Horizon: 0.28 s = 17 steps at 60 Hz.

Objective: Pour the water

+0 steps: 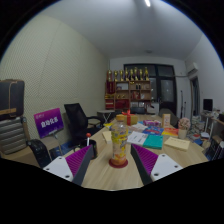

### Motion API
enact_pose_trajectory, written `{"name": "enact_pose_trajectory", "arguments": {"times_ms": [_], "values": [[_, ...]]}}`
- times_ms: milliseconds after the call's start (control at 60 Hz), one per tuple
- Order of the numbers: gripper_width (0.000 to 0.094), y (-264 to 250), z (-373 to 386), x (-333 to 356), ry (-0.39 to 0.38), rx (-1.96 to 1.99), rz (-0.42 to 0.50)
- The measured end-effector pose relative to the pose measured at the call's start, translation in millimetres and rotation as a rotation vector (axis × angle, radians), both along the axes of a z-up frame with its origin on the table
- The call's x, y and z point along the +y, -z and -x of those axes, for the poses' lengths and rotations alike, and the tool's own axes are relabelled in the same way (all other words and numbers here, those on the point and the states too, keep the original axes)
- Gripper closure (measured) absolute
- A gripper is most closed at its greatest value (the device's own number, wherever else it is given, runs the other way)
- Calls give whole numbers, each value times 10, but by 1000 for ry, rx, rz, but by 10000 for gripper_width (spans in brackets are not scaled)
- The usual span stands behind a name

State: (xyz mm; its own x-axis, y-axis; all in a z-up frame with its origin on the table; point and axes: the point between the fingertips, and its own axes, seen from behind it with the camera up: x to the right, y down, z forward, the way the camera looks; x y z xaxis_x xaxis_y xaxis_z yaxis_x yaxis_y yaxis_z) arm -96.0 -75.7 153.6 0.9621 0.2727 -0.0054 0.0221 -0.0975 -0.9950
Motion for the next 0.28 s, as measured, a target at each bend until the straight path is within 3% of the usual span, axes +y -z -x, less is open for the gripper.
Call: {"name": "enact_pose_trajectory", "arguments": {"times_ms": [283], "values": [[98, 46, -235, -1180, 44, 11, 21]]}}
